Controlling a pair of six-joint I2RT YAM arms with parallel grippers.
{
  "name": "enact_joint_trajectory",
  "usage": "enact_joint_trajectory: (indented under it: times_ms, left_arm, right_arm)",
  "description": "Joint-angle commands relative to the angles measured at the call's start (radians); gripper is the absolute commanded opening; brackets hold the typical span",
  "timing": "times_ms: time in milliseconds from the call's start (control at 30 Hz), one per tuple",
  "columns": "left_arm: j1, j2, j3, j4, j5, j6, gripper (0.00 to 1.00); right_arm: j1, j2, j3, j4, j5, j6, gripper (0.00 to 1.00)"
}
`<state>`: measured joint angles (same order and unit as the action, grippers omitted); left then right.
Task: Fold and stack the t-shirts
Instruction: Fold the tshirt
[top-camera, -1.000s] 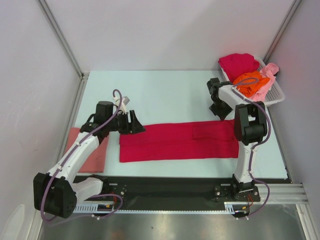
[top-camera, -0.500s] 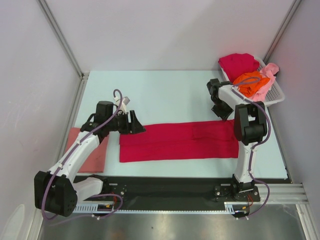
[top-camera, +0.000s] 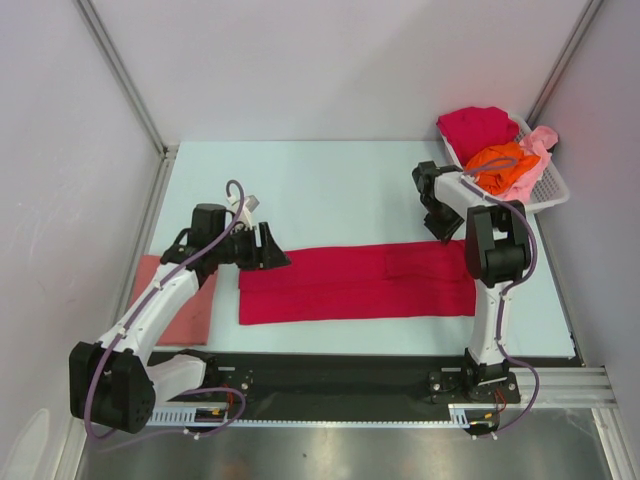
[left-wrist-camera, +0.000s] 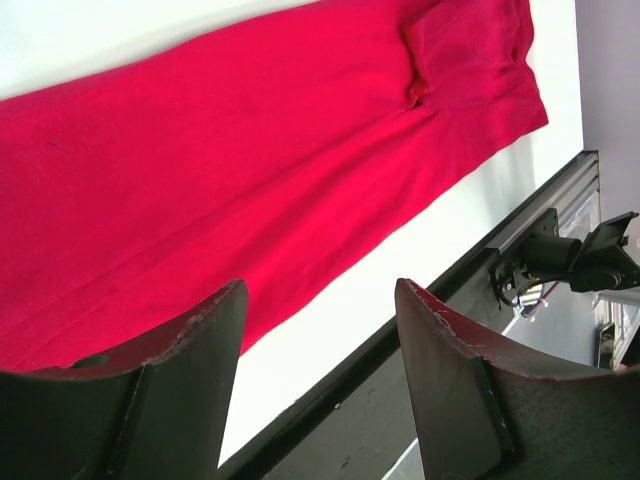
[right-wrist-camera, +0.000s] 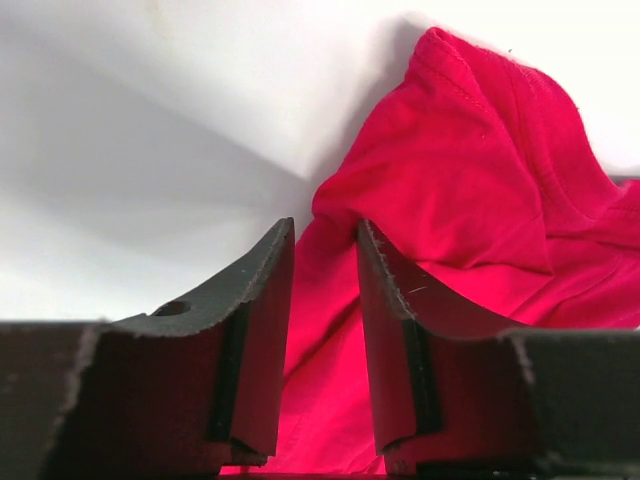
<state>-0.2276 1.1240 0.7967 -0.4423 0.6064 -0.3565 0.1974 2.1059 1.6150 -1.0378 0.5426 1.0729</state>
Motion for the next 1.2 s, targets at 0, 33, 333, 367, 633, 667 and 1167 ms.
enact_joint_trajectory:
  times_ms: [0, 33, 333, 367, 633, 667, 1167]
  left_arm:
    - [0.013, -0.006, -0.005, 0.025, 0.027, 0.027, 0.67]
    - [0.013, -0.004, -0.005, 0.025, 0.026, 0.027, 0.67]
    - [0.016, 0.003, -0.007, 0.025, 0.027, 0.027, 0.67]
    - [0.017, 0.003, -0.008, 0.025, 0.027, 0.027, 0.67]
    - [0.027, 0.005, -0.004, 0.021, 0.006, 0.024, 0.67]
    - [0.028, 0.003, -0.004, 0.017, -0.002, 0.025, 0.67]
    - [0.031, 0.088, 0.105, -0.013, -0.229, 0.053, 0.78]
  right_arm:
    - [0.002, 0.017, -0.007, 0.001, 0.04, 0.033, 0.36]
    - [0.002, 0.017, -0.012, -0.001, 0.039, 0.036, 0.36]
    - [0.007, 0.029, -0.015, 0.021, 0.031, 0.022, 0.11]
    - [0.008, 0.034, -0.012, 0.022, 0.031, 0.012, 0.09]
    - [0.077, 0.126, 0.16, 0.062, 0.048, -0.119, 0.0]
    - [0.085, 0.141, 0.219, 0.062, 0.046, -0.131, 0.0]
    - [0.192, 0.469, 0.778, 0.396, -0.003, -0.545, 0.0]
